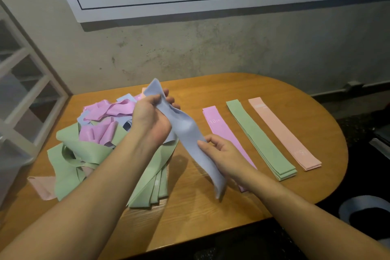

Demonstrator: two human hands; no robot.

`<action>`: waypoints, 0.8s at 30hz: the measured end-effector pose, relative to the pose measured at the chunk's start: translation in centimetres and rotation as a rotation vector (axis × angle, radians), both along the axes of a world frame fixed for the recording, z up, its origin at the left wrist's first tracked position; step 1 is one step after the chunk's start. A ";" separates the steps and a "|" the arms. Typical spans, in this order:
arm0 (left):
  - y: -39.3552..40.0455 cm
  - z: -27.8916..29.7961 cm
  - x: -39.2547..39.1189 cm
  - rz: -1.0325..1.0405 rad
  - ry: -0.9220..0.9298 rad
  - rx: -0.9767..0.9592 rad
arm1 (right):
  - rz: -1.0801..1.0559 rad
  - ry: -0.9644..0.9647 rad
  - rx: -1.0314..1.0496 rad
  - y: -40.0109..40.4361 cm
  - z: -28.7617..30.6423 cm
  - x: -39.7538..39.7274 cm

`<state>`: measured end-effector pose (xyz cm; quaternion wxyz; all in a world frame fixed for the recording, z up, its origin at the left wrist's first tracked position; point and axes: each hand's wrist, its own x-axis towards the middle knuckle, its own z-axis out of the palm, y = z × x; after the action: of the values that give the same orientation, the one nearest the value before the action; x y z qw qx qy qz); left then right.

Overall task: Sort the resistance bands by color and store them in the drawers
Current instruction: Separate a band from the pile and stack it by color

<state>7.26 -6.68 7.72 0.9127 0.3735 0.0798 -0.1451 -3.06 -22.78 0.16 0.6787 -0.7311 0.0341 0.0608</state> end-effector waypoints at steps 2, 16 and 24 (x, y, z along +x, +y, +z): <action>-0.1 -0.4 0.9 0.031 0.005 0.016 | 0.002 0.027 0.020 -0.1 -0.1 0.0; -3.9 -7.9 5.7 0.028 0.227 0.440 | 0.148 0.107 -0.497 -1.8 -2.5 1.0; -6.0 -10.9 7.6 -0.034 0.052 0.820 | 0.185 0.023 -0.858 -2.2 -3.0 1.8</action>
<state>14.84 -12.63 -3.20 0.6833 0.7039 0.1481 -0.1255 -1.22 -25.00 -2.88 0.3049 -0.9460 -0.0019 0.1097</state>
